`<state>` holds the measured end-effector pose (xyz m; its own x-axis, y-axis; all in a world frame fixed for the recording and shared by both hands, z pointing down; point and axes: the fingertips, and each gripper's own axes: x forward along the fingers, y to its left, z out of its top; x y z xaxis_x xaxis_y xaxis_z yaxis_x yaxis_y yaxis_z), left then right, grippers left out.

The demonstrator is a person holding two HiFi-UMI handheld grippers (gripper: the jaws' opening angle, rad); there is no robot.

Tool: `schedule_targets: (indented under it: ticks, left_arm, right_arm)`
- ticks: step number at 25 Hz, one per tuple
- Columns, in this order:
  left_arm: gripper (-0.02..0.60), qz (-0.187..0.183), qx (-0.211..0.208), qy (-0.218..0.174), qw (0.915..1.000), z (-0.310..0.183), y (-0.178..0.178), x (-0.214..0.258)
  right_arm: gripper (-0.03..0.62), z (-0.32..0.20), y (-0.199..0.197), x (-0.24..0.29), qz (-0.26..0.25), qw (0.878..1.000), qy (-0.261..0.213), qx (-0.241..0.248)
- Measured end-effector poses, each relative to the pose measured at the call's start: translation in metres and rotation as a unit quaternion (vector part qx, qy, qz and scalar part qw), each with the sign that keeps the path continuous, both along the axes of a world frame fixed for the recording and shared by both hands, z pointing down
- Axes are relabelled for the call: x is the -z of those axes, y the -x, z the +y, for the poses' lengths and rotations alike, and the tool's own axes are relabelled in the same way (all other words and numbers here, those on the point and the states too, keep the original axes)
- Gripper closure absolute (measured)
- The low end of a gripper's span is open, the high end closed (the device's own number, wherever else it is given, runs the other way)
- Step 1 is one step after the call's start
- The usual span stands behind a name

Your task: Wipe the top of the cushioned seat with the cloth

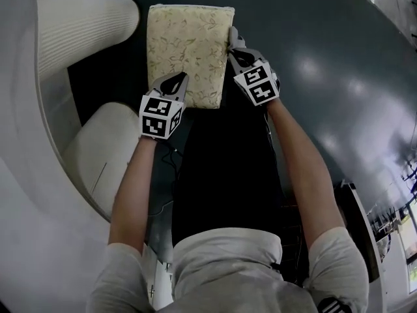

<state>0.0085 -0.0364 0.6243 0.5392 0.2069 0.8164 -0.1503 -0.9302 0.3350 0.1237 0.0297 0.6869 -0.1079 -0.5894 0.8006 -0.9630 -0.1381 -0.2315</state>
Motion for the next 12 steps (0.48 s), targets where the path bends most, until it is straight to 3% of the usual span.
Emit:
schedule_targets:
  ticks: [12]
  left_arm:
    - [0.563,0.008,0.03,0.004,0.9995,0.02,0.06,0.007]
  right_arm:
    - [0.572,0.03,0.068,0.006,-0.011,0.999,0.022,0.046]
